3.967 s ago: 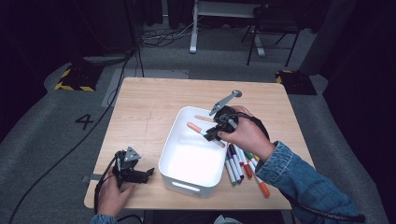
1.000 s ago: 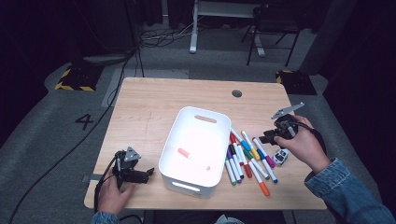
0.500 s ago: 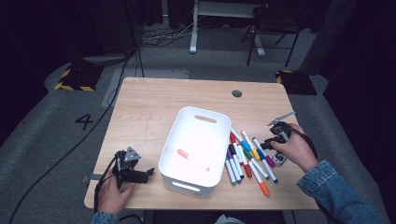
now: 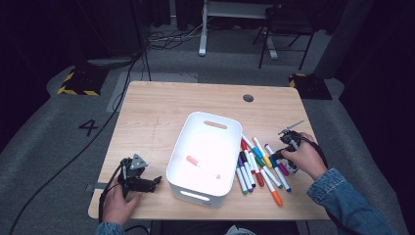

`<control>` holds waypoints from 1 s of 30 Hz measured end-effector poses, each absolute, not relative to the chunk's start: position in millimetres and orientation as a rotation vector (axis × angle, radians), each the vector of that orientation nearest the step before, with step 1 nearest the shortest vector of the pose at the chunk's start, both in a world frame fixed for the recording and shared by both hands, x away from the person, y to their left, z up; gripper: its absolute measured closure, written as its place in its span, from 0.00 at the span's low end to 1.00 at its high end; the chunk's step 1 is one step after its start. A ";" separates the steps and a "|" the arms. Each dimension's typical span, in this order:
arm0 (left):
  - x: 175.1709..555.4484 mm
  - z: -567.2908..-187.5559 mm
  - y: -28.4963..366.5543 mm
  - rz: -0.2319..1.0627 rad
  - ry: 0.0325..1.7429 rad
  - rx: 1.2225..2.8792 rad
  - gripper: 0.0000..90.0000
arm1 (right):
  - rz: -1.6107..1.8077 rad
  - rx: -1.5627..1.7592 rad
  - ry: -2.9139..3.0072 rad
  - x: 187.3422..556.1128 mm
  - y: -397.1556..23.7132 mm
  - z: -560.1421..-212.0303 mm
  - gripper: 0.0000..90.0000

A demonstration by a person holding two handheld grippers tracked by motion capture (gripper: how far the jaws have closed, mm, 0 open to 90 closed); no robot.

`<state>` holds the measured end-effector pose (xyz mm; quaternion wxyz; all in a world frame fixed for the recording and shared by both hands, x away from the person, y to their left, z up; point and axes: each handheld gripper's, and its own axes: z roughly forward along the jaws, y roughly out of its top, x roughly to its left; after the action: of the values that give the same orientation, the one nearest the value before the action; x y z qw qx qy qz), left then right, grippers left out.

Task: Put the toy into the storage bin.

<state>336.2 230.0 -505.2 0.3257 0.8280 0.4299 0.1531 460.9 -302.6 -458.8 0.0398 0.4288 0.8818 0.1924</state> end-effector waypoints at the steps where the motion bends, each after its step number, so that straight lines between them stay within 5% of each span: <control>1: 336.2 -505.2 230.1 0.401 1.126 2.171 0.08 | 0.586 1.322 2.700 461.3 -302.4 -459.7 0.76; 30: 336.2 -505.2 230.0 0.402 1.127 2.171 0.08 | 0.596 1.443 2.616 459.3 -298.5 -458.0 0.85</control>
<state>336.2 230.0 -505.2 0.3254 0.8282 0.4298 0.1534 459.3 -298.5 -458.0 0.0476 0.4731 0.8578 0.1953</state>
